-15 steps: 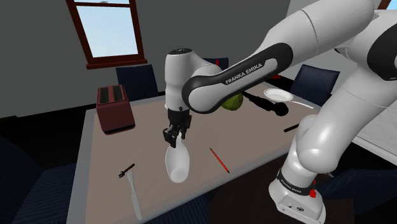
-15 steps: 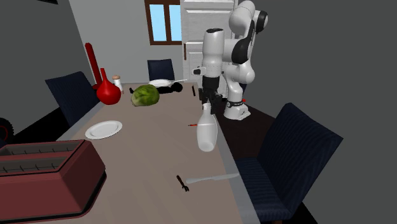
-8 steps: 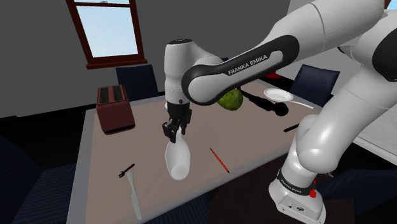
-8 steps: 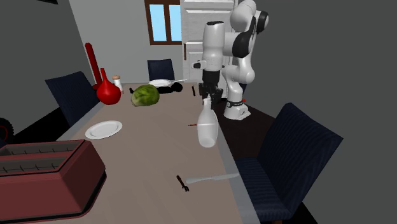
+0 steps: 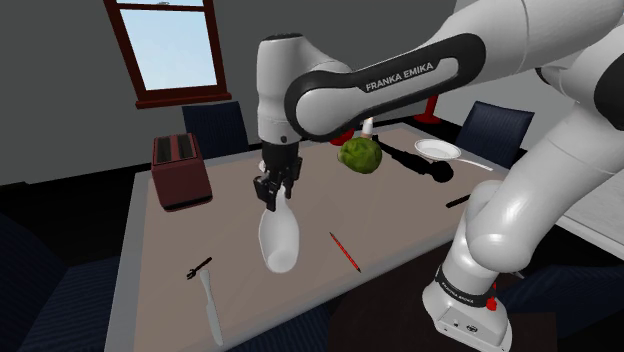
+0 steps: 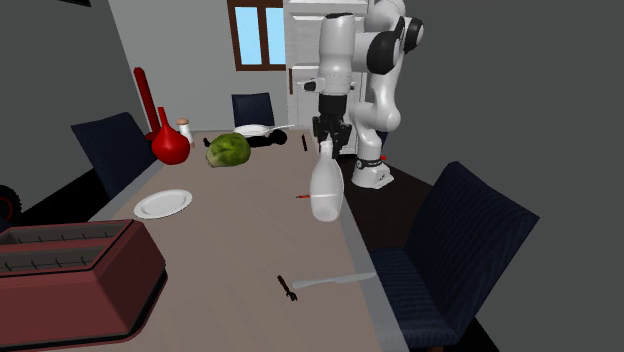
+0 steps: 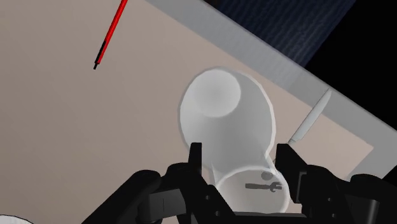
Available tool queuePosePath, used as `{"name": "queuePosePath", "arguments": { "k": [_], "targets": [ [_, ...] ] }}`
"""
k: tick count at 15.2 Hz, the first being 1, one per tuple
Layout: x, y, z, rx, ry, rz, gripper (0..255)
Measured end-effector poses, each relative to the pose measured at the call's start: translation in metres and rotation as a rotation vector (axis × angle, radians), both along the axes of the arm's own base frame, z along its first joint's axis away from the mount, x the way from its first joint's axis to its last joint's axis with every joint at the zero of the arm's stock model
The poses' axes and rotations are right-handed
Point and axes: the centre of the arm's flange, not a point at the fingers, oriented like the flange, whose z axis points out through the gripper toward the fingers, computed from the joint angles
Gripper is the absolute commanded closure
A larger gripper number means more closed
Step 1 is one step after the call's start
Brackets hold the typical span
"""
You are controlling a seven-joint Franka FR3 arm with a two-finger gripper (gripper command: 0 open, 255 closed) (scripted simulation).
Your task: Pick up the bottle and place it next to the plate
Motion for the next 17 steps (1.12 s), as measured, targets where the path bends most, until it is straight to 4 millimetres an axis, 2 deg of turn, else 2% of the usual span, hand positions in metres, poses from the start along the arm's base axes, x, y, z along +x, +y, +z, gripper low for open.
{"name": "queuePosePath", "arguments": {
  "k": [17],
  "targets": [
    [0.003,0.001,0.089,0.000,0.000,0.000,255]
  ]
}}
